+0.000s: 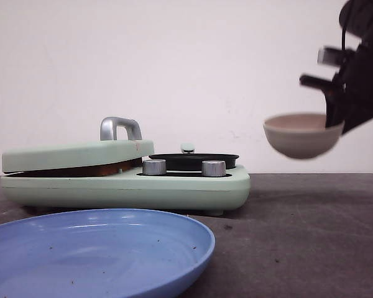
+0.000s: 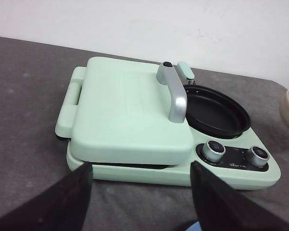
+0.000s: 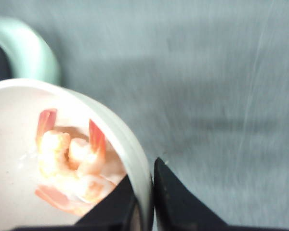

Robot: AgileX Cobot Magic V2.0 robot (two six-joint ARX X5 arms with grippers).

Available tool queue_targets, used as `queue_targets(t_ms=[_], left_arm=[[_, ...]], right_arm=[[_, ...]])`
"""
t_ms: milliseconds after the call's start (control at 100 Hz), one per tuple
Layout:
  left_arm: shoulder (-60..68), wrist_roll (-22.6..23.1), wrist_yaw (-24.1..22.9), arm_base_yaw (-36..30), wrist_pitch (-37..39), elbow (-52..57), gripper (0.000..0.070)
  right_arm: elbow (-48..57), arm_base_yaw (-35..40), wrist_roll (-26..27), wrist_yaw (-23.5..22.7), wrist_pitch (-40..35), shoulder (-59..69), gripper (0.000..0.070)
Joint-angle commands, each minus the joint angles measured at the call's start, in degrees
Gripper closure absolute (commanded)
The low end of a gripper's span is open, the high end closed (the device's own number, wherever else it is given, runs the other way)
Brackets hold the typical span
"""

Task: Make breakfast with bread and shrimp
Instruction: 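Lift the bowl with the right gripper over the frying pan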

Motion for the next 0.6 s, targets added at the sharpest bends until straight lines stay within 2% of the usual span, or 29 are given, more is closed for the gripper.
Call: queue_targets(t_ms=[0, 190, 290, 470, 590], left_arm=[[0.20, 0.33, -0.02, -0.20, 0.52, 0.57, 0.0363], [0.20, 0.33, 0.00, -0.20, 0.50, 0.57, 0.0363], [0.20, 0.33, 0.13, -0.20, 0.48, 0.57, 0.0363], [0.20, 0.33, 0.11, -0.20, 0.48, 0.57, 0.0362], [0.20, 0.35, 0.13, -0.20, 0.46, 0.57, 0.0363]], right_arm=[[1.01, 1.33, 1.22, -0.22, 2.29, -0.81, 0.0700], [1.09, 6.10, 3.43, 0.68, 9.99, -2.16, 0.0700], [1.09, 8.81, 5.11, 3.89, 13.42, -1.79, 0.0700], [1.11, 13.27, 4.66, 7.76, 22.21, -0.28, 0.0700], [1.11, 15.52, 1.38, 10.03, 28.00, 1.70, 0.0700]])
